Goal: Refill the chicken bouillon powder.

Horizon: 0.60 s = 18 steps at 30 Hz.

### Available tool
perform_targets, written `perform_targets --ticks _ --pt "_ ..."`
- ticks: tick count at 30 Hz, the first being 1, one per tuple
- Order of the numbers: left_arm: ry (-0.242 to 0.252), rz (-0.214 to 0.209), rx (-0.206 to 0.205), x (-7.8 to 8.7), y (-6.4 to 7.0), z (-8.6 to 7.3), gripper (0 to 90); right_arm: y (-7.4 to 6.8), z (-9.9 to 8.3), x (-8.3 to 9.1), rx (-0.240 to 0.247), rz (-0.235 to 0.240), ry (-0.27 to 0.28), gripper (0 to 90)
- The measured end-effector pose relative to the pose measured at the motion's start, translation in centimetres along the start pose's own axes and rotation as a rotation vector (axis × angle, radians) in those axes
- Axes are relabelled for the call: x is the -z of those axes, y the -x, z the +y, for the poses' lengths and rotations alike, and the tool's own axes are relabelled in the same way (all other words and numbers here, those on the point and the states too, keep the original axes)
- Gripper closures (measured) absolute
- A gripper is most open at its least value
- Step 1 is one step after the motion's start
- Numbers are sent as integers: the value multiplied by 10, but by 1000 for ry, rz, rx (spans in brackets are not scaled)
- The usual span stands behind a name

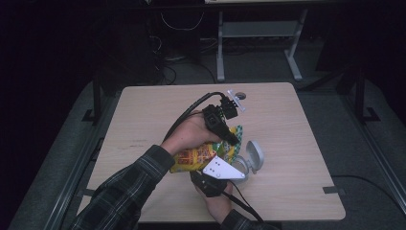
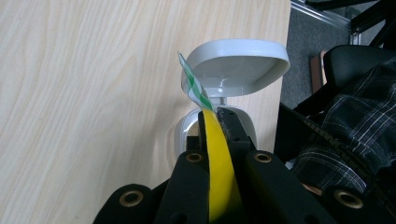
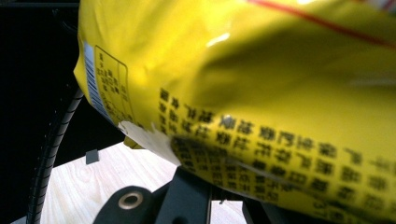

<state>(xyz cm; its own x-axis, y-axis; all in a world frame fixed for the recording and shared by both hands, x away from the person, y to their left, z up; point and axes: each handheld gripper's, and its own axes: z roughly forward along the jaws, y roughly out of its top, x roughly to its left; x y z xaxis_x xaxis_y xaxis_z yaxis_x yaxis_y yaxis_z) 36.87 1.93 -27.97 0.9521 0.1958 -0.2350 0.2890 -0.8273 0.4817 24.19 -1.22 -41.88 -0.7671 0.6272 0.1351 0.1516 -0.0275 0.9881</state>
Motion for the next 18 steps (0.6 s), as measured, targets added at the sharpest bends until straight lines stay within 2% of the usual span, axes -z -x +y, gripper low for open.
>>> perform_targets --ticks 18 --pt "-2 -3 3 -1 0 1 898 0 0 0 -5 -1 2 900"
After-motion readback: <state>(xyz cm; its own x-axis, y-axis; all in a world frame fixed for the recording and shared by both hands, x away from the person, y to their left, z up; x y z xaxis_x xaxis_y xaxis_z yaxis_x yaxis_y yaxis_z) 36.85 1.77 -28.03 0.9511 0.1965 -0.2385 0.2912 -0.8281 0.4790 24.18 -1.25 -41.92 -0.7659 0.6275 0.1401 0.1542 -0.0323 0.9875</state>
